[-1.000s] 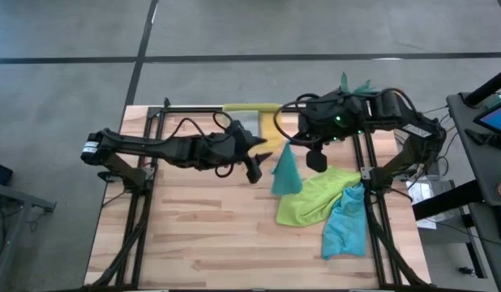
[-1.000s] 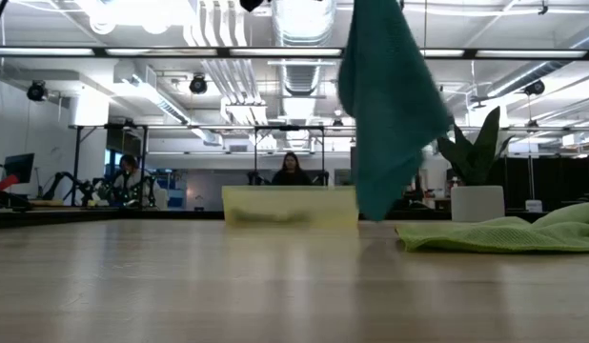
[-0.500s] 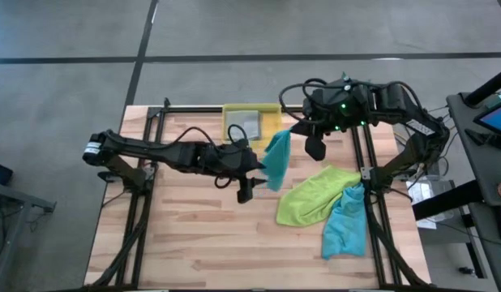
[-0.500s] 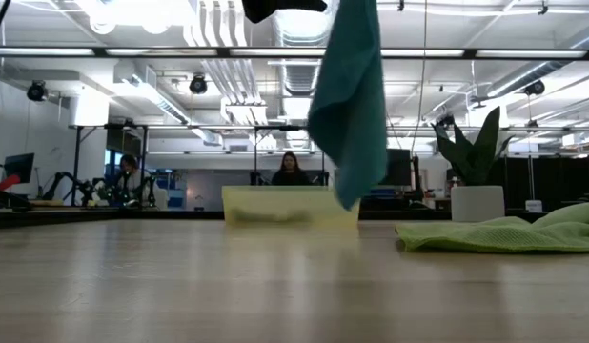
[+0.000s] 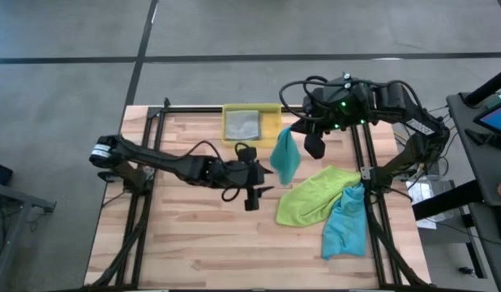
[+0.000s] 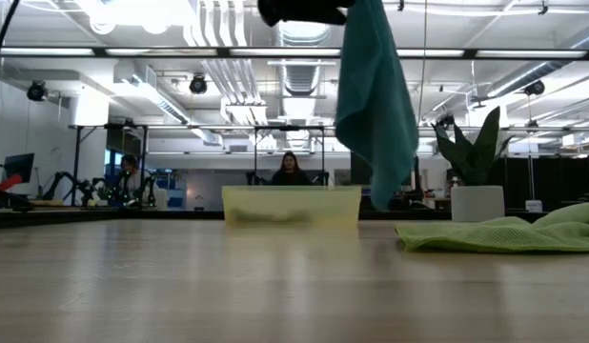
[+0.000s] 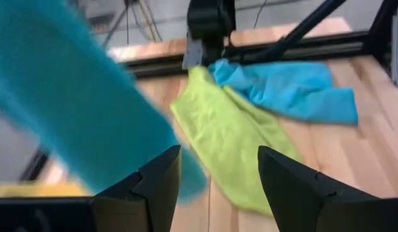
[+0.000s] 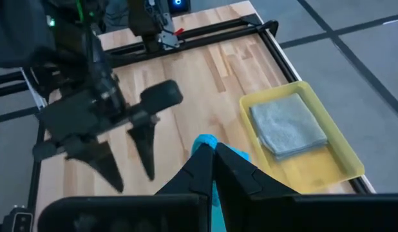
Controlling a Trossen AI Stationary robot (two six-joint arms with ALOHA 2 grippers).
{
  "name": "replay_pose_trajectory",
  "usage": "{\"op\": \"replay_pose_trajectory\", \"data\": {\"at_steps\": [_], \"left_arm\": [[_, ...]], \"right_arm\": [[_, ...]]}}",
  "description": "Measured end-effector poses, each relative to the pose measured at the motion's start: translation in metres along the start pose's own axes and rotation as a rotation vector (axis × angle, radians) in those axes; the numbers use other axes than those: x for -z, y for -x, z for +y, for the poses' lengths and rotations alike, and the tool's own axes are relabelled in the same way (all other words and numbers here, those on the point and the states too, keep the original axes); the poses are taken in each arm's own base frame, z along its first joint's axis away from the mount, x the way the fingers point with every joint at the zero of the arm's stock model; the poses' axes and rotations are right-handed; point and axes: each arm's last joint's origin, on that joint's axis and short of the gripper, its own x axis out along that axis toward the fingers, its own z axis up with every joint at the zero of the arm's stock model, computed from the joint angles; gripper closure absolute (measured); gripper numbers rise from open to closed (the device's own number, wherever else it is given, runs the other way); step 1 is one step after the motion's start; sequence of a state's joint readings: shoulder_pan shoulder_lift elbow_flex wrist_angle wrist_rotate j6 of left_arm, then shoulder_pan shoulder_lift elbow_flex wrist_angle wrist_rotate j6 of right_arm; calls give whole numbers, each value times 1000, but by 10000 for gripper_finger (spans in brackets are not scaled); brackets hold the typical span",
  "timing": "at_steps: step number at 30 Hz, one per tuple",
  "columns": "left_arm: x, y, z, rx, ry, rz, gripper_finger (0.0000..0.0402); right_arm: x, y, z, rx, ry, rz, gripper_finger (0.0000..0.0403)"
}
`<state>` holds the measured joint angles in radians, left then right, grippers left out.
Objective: Fold microfiber towels
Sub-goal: Fold the blue microfiber cloth
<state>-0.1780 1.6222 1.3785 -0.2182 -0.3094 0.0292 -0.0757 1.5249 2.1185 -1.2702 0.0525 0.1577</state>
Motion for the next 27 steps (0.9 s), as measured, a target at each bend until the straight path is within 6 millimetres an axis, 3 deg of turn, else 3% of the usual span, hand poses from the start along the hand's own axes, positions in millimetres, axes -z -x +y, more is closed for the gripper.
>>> {"op": "replay_pose_trajectory", "data": {"at_steps": [8, 27], "left_arm": [[15, -25, -6, -51, -58, 58, 210], [18, -25, 0, -201, -66, 87, 210]], "right_arm": [[1, 4, 0, -10, 25, -2, 394], [0, 6, 0, -22, 37, -22, 394]]}}
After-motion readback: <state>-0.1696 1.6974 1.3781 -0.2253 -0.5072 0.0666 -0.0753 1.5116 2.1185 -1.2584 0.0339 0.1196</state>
